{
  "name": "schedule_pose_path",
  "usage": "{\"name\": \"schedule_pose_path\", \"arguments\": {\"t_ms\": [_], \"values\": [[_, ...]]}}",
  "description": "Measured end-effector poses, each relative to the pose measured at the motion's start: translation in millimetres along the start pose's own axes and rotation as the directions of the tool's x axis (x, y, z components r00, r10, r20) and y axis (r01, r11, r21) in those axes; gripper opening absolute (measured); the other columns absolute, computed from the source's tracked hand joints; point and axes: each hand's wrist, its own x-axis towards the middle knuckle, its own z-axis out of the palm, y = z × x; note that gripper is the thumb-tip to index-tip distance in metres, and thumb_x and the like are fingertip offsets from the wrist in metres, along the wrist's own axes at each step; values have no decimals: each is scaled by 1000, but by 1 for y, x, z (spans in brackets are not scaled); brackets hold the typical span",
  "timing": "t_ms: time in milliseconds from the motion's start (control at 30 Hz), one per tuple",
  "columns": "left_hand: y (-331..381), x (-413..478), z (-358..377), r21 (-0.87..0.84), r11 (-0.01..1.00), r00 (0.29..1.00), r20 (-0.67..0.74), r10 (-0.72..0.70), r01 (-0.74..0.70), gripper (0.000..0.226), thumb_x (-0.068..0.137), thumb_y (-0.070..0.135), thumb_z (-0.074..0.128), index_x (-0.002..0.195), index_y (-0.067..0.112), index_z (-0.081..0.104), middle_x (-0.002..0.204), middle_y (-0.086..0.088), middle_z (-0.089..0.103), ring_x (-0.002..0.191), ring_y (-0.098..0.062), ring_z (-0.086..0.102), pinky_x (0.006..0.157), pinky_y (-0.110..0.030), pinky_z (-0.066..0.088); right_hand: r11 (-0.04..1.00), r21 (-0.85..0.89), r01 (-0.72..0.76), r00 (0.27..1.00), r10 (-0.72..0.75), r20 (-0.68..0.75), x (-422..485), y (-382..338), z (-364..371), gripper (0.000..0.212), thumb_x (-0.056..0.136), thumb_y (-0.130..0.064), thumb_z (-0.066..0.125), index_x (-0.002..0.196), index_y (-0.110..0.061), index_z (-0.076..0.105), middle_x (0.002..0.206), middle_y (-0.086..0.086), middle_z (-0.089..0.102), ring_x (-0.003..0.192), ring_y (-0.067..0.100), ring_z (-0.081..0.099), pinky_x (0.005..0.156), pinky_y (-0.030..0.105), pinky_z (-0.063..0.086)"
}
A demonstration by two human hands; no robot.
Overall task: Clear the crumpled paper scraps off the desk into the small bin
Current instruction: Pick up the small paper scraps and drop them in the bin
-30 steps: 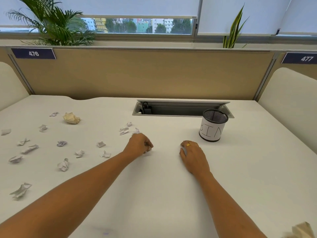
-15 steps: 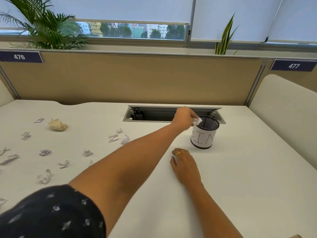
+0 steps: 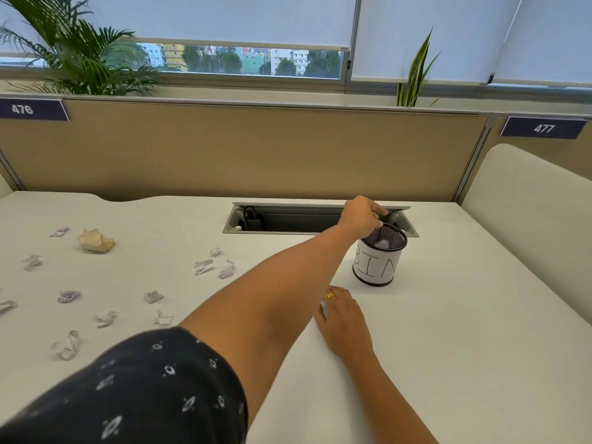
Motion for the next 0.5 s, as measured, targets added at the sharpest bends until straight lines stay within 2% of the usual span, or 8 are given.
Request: {"name": "schedule_pose_path", "arguments": {"t_ms": [167,333,433,500], "values": [[-9,-13,-5,6,999,997,-62,38,-38,27,85,5,60,112,1,63,115,-19,65,108,-27,60,99,-35,47,1000,23,-6,1000,6,-3,0,-1,-2,33,95,-24,41,124,-14,53,131,-2,55,122,13,47,100,23,37],[-54,-51,-16,122,987,978,-172,121,-101,23,89,8,54,109,5,65,116,-13,67,107,-23,61,93,-25,43,999,39,-20,1000,20,-10,0,-3,-3,34,93,-21,45,124,-12,54,132,0,54,124,14,46,101,23,36],[-97,-82,-22,226,973,973,-212,90,-41,22,91,17,52,110,13,64,128,-7,58,121,-20,49,105,-28,34,1000,19,-17,999,18,-32,0,-6,-4,29,92,-17,45,117,-10,57,127,2,58,119,18,49,95,25,39],[-126,-101,-33,296,955,970,-230,78,-7,22,90,20,53,110,16,63,133,-5,53,127,-19,42,108,-29,30,1000,-2,-14,999,14,-33,-1,-7,-3,30,92,-15,44,117,-9,57,127,3,58,118,19,50,94,26,39]]}}
